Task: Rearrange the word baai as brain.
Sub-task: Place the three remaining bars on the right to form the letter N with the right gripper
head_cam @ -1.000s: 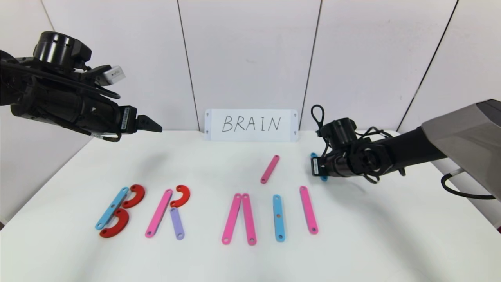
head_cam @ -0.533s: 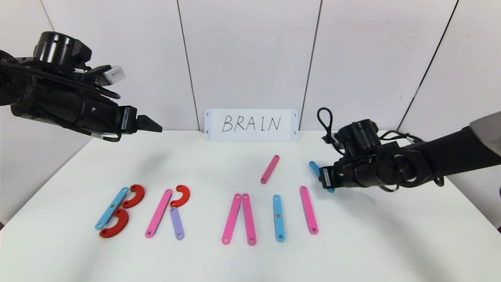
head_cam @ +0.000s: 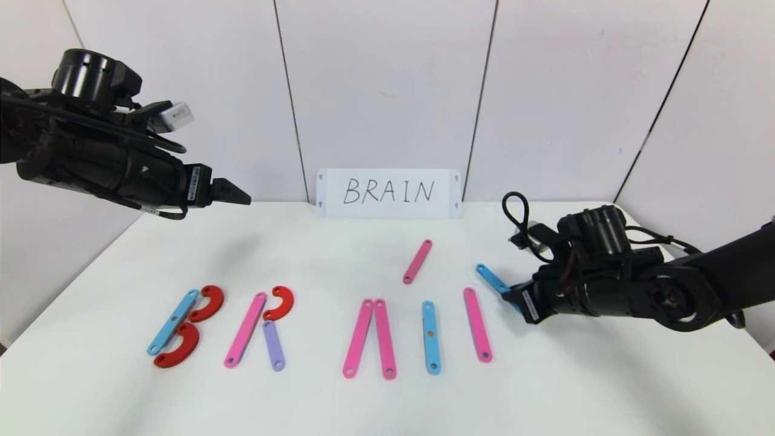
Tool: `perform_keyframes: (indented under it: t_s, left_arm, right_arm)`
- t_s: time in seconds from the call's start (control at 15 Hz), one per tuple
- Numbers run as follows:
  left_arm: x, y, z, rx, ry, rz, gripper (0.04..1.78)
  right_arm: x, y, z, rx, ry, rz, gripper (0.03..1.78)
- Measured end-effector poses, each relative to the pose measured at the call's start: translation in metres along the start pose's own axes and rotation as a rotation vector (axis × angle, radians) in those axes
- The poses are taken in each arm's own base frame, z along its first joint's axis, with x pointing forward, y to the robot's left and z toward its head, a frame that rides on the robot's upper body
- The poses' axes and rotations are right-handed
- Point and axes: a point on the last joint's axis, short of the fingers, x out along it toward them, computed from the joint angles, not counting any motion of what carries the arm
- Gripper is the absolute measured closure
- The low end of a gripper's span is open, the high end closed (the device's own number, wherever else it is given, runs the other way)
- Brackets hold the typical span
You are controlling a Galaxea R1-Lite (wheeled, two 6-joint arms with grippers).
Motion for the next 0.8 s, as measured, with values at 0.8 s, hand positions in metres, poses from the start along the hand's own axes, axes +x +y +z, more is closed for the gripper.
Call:
perform_keyframes:
  t_s: [0.8]
  left_arm:
    - [0.002,0.0,0.0,0.0,0.004,0.0,0.08]
  right_arm:
    - [-0.009,0.003,-0.016,-0.044,0.03,0.061,1.53]
